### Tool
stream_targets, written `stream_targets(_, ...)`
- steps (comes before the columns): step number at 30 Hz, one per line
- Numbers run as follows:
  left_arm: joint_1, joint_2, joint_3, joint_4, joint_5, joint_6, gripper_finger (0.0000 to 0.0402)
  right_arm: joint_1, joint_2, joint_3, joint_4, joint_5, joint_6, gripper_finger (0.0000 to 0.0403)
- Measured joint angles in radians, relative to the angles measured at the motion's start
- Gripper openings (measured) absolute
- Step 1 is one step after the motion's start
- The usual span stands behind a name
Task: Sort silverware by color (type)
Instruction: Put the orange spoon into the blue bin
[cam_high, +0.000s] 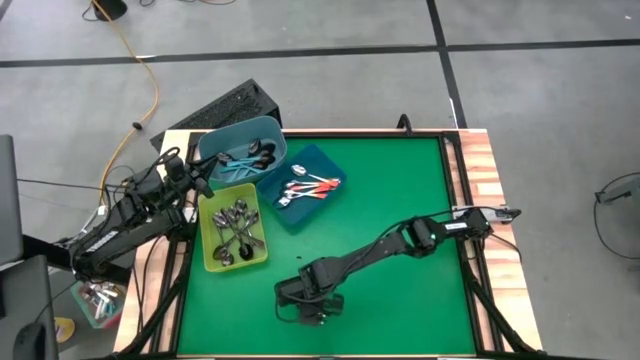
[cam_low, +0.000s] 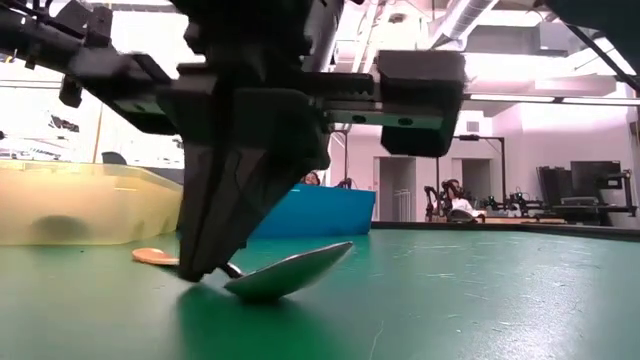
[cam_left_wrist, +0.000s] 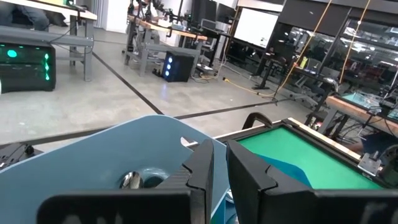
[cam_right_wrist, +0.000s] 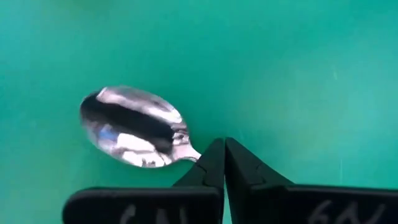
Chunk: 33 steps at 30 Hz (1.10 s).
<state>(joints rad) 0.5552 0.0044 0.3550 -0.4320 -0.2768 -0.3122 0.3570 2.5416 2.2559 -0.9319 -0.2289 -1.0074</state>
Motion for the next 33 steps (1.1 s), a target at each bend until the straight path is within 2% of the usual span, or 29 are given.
stream_targets(4, 0.0, 0.0, 0.0, 0.0, 0.0, 0.0, 0.0029, -0.02, -0.002, 0.002, -0.09, 0.08, 0.22, 0.0014)
stream_targets(9, 0.0, 0.0, 0.0, 0.0, 0.0, 0.0, 0.0029, -0.046, -0.005, 0.004, -0.18, 0.089, 0.471, 0.0007)
stream_targets(15, 0.0, 0.0, 0.0, 0.0, 0.0, -0.004, 0.0029, -0.051, -0.008, 0.004, -0.263, 0.085, 0.654, 0.0006)
stream_targets(24, 0.0, 0.0, 0.0, 0.0, 0.0, -0.004, 0.0029, -0.033, 0.001, 0.059, -0.39, 0.008, 0.892, 0.0006)
stream_targets(29, 0.0, 0.0, 0.0, 0.0, 0.0, -0.005, 0.0029, -0.029, -0.005, 0.099, -0.387, 0.003, 1.102, 0.0014)
stream_targets(33, 0.0, 0.0, 0.0, 0.0, 0.0, -0.006, 0.0029, -0.031, -0.005, 0.095, -0.439, 0.049, 1.186, 0.0031)
